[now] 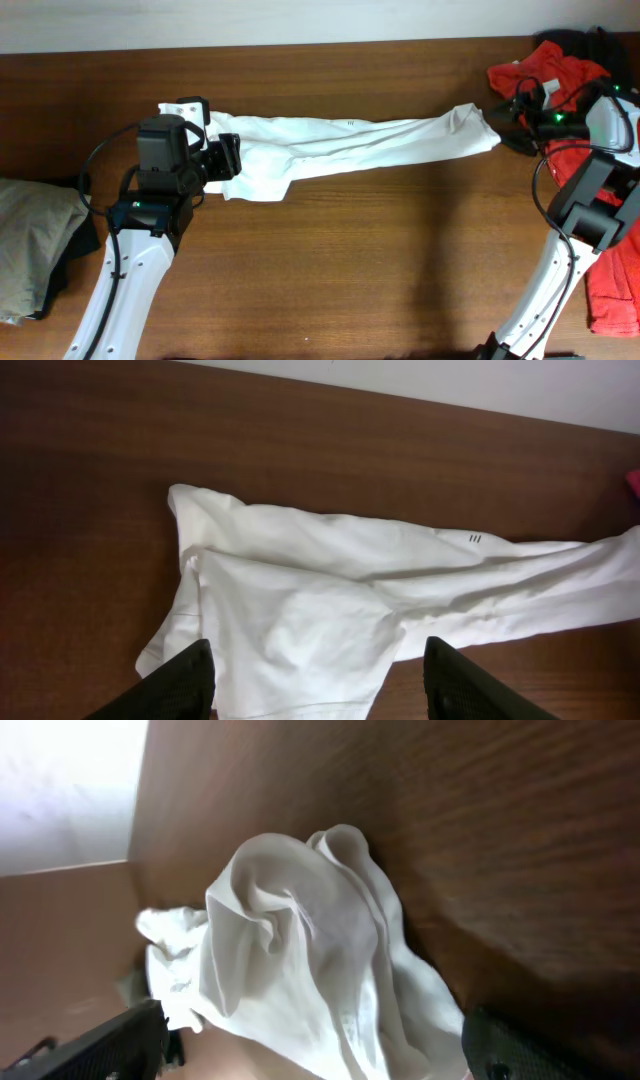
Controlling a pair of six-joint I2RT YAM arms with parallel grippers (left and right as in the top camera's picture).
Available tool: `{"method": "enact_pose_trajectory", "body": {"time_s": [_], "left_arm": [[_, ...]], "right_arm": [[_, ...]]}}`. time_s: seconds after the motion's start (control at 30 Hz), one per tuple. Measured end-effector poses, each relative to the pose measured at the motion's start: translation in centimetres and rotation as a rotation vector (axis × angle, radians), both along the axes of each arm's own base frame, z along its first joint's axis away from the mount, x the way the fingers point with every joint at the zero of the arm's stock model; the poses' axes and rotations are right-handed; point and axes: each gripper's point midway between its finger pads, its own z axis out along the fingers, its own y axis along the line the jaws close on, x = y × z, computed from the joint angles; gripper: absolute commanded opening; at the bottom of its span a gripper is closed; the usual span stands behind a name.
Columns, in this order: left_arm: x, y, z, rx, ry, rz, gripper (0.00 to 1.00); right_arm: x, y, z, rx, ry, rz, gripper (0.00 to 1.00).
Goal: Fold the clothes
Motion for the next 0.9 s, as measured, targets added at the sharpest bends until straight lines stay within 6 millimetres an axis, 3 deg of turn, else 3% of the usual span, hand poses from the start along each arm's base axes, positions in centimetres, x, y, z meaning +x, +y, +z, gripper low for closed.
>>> {"method": "enact_pose_trajectory", "body": {"time_s": [0.13, 0.27, 0.3, 0.43, 0.47, 0.53, 0.63, 0.67, 0.73, 0.77, 0.83, 0.9], "left_arm": [[-0.1, 0.0, -0.1, -0.001, 0.005, -0.002, 0.66], [-0.3, 0.0, -0.4, 0.000, 0.022, -0.003, 0.67], [-0.3, 0.0, -0.4, 0.000, 0.022, -0.003, 0.67], [-0.3, 0.0, -0.4, 0.000, 0.022, -0.003, 0.67], [-0.3, 0.0, -0.4, 0.000, 0.022, -0.003, 0.67], [-0.3, -0.1, -0.4, -0.002, 0.022, -0.005, 0.67], [-0.4, -0.1, -0.4, -0.002, 0.023, -0.005, 0.67], [-0.4, -0.1, -0.4, -0.002, 0.023, -0.005, 0.67], [-0.4, -0.1, -0.4, -0.002, 0.023, -0.005, 0.67], [-0.4, -0.1, -0.4, -0.002, 0.023, -0.005, 0.67], [-0.4, -0.1, -0.4, -0.002, 0.023, -0.005, 0.67], [-0.4, -0.1, -0.4, -0.002, 0.024, -0.005, 0.67]], "right_arm": [[0.3, 0.5, -0.6, -0.167, 0.122, -0.019, 0.99], [-3.3, -5.2, -1.4, -0.237, 0.398, -0.265, 0.99], [-3.7, -6.4, -1.4, -0.244, 0.390, -0.276, 0.99], [-2.9, -6.2, -1.4, -0.312, 0.278, -0.164, 0.98], [-2.0, -5.7, -1.4, -0.347, 0.230, -0.131, 0.99], [1.1, -1.7, -1.3, -0.400, 0.110, -0.011, 0.99], [3.2, 4.6, -1.1, -0.348, 0.021, 0.113, 0.99], [3.2, 5.4, -1.1, -0.334, 0.022, 0.128, 0.99], [2.6, 6.2, -1.0, -0.301, 0.040, 0.146, 0.77], [1.7, 6.4, -1.3, -0.285, 0.078, 0.155, 0.59], [0.2, 5.8, -2.0, -0.249, 0.152, 0.141, 0.05], [-1.5, 4.0, -3.1, -0.195, 0.225, 0.100, 0.04]]}}
